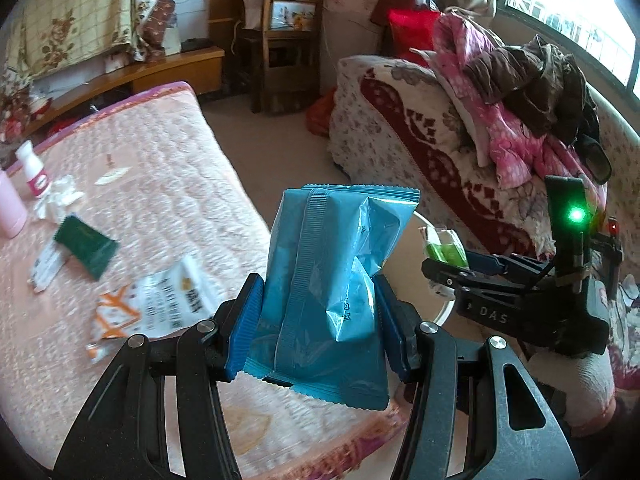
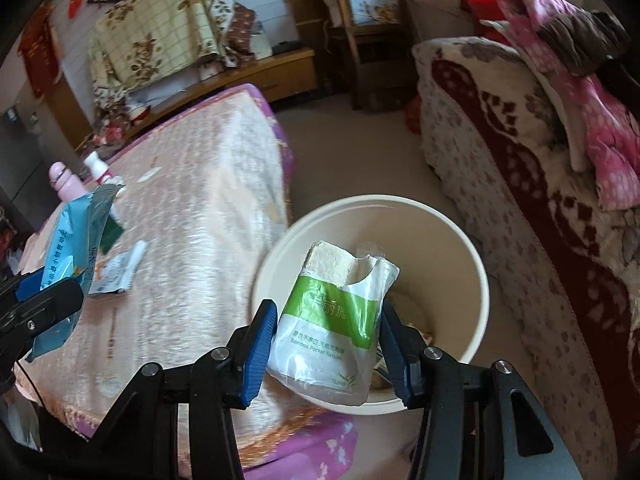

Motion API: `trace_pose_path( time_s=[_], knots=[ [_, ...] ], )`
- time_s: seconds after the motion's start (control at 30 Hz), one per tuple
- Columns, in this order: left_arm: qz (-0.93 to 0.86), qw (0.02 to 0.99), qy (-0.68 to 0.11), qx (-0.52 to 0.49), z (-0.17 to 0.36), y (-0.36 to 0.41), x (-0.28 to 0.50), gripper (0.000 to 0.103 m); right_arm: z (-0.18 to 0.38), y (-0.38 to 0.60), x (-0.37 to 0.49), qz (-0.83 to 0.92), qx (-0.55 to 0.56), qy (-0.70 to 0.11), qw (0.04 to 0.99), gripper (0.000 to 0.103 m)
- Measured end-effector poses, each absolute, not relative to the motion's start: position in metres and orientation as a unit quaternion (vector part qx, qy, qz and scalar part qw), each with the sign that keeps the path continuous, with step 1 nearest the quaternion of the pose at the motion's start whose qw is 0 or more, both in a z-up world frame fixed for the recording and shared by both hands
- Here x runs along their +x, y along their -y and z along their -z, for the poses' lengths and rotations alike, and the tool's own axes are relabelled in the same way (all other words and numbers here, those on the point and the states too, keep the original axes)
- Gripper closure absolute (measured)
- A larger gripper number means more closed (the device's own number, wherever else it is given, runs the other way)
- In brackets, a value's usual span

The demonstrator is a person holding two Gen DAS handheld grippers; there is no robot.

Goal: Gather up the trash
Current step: 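Carry the wipe pack and tissue pack over the white bucket and release both, then move both tools back over the table toward the remaining items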

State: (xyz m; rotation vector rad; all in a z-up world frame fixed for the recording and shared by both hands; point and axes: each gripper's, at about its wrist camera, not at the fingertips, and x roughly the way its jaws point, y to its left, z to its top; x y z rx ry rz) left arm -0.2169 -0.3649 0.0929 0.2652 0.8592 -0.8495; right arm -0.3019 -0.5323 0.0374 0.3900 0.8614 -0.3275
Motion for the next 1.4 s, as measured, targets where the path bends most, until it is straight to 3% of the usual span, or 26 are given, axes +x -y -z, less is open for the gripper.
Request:
trace_pose_path(
  time_s=[0.57, 0.77, 0.87, 1.4],
  knots=[
    [0.432, 0.779, -0.444, 0.096, -0.060, 0.418, -0.208, 0.050, -0.008, 0.570, -0.300, 0.189, 0.211, -0.429, 0.858, 0.055],
    [0.445, 0.773, -0.445, 0.078, -0.056, 0.427, -0.204, 0.045, 0.001, 0.581, -0.301, 0.204, 0.224, -0.432, 0.850, 0.046],
    [0.444, 0.772, -0.449, 0.077, -0.054, 0.427, -0.202, 0.044, 0.003, 0.585, -0.305, 0.212, 0.236, -0.428, 0.846, 0.033],
    [0.431, 0.784, -0.438, 0.083, -0.058, 0.411, -0.206, 0.044, 0.003, 0.584, -0.307, 0.209, 0.247, -0.428, 0.844, 0.032]
  ],
)
